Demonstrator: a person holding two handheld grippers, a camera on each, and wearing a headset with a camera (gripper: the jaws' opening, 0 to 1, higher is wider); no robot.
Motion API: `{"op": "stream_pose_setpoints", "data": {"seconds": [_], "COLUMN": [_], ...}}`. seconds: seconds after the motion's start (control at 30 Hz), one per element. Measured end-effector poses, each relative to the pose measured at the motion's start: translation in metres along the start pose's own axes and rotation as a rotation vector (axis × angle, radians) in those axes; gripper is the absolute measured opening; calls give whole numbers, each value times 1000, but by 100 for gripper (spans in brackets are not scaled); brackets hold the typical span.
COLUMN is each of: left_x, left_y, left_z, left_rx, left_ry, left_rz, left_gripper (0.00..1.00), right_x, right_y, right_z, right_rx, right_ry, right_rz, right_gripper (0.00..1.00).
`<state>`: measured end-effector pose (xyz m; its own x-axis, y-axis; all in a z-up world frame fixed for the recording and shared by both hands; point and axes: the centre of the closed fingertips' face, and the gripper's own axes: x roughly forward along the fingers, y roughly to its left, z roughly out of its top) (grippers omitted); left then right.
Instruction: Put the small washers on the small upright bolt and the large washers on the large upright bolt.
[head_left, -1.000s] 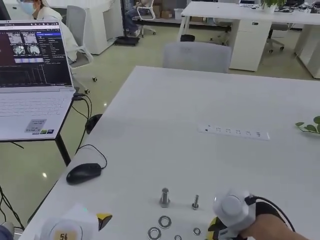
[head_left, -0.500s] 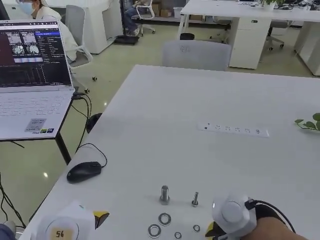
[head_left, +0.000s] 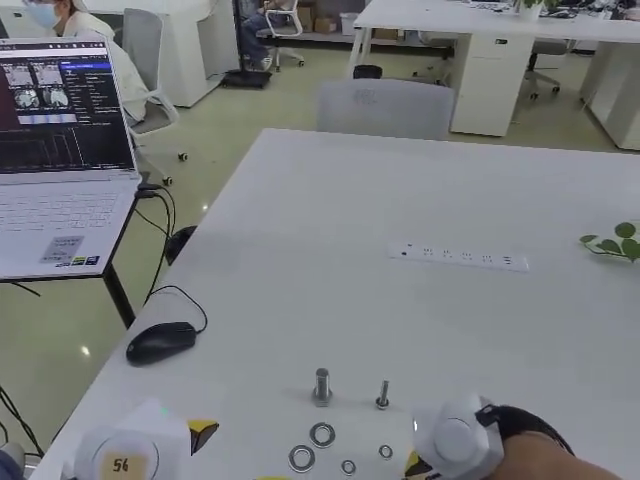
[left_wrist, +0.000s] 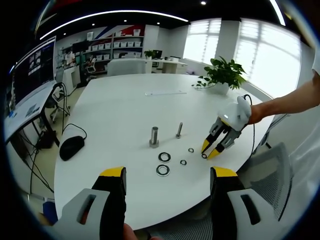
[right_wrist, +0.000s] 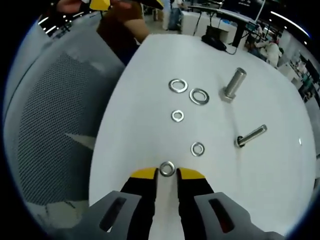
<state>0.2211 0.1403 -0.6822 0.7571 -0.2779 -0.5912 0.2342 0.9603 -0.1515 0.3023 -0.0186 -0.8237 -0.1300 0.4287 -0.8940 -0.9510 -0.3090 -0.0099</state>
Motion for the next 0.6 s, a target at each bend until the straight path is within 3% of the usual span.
{"op": "stream_pose_setpoints", "data": {"seconds": [0.27, 0.4, 0.6], "left_x": [0, -1, -3], "left_y": [-3, -1, 2], "left_z": [1, 0, 0], "left_rx": [2, 1, -4], "left_ry": [0, 0, -2], "left_rz": [-3, 1, 9], "left_gripper": [68, 67, 67], "right_x": [1, 1, 1], "right_y": [-2, -3, -4], "right_z": [1, 1, 1], "right_rx": [19, 103, 134], "right_ry": [-5, -41, -50], "right_rz": [-9, -38, -61], "right_gripper": [14, 13, 13]}}
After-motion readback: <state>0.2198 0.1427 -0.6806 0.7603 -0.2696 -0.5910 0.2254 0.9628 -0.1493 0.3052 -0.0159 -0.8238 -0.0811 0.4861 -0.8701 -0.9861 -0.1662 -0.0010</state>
